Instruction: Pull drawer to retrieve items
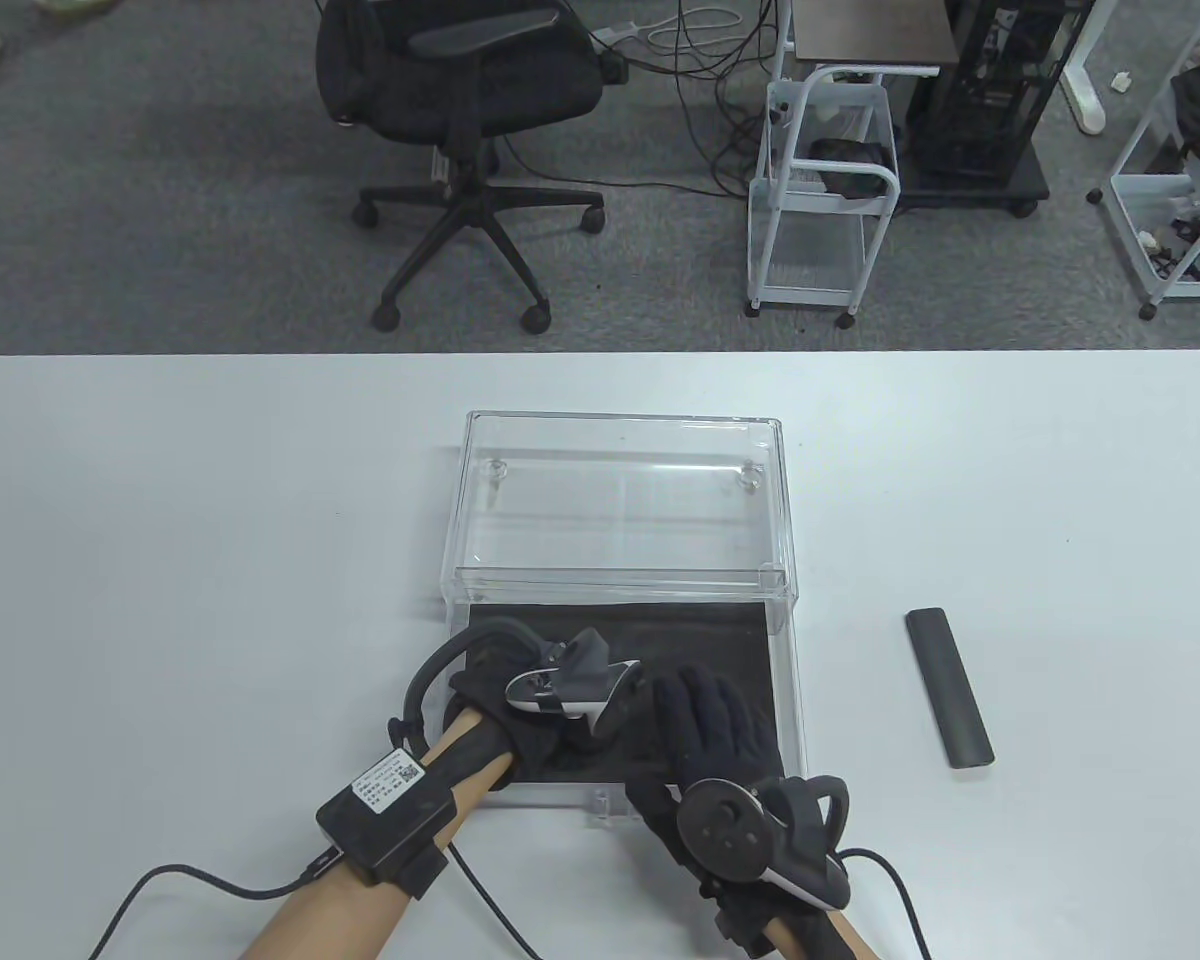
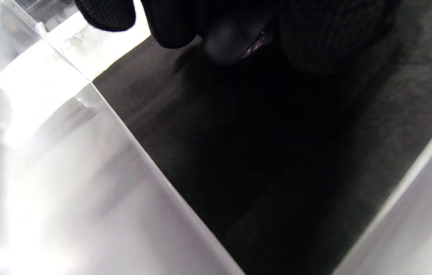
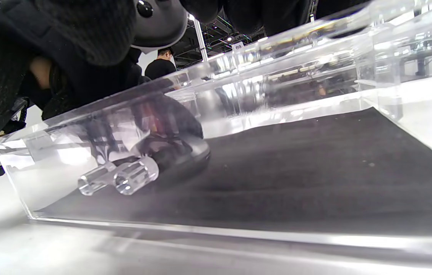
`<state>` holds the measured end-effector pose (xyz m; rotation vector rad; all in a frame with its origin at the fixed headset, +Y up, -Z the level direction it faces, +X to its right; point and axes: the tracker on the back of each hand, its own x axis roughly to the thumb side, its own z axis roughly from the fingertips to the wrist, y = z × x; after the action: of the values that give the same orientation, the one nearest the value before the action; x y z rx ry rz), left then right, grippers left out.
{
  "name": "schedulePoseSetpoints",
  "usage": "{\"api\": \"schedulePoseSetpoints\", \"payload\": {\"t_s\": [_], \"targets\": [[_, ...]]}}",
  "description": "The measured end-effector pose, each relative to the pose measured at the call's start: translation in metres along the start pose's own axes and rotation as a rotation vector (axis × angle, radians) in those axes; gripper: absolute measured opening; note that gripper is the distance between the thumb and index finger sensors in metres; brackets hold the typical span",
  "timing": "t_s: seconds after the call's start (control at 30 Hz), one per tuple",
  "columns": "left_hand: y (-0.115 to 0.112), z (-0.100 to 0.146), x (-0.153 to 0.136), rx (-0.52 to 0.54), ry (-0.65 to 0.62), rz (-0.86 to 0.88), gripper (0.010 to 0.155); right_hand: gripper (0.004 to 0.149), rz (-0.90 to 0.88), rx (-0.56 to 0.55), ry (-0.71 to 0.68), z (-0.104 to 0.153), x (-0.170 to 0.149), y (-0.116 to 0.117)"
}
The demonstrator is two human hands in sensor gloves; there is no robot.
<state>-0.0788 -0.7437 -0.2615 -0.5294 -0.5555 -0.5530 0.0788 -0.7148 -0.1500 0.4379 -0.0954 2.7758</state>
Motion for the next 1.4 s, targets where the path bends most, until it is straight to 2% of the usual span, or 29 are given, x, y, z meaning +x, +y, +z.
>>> {"api": "schedulePoseSetpoints", "payload": {"t_s": [0.17,0.33,0.5,0.57,0.63,0.87,1.1,1.4], "targets": [[0.004,0.017,-0.009,0.096,0.0,0.044,0.091,0.09,-0.011,-0.008,0.005,0.0,-0.001,-0.001],[0.013,0.054,-0.024,0.238,0.003,0.127,0.092,0.09,-0.023,-0.03,0.006,0.001,-0.003,-0.002],[0.02,0.102,-0.023,0.454,0.02,0.108,0.091,0.092,-0.072,-0.051,-0.052,0.003,-0.003,-0.006],[0.018,0.119,-0.015,0.561,0.035,0.101,0.091,0.094,-0.104,-0.089,-0.109,0.005,0.002,-0.008],[0.014,0.128,-0.007,0.625,0.056,0.108,0.091,0.096,-0.098,-0.113,-0.157,0.008,0.006,-0.01],[-0.007,0.148,0.019,0.832,0.1,0.166,0.09,0.102,0.063,-0.184,-0.254,0.014,0.021,-0.006],[-0.021,0.153,0.029,0.904,0.123,0.142,0.091,0.102,0.227,-0.301,-0.304,0.02,0.038,0.001],[-0.024,0.148,0.035,0.94,0.103,0.131,0.09,0.101,0.3,-0.366,-0.317,0.022,0.043,0.004]]}}
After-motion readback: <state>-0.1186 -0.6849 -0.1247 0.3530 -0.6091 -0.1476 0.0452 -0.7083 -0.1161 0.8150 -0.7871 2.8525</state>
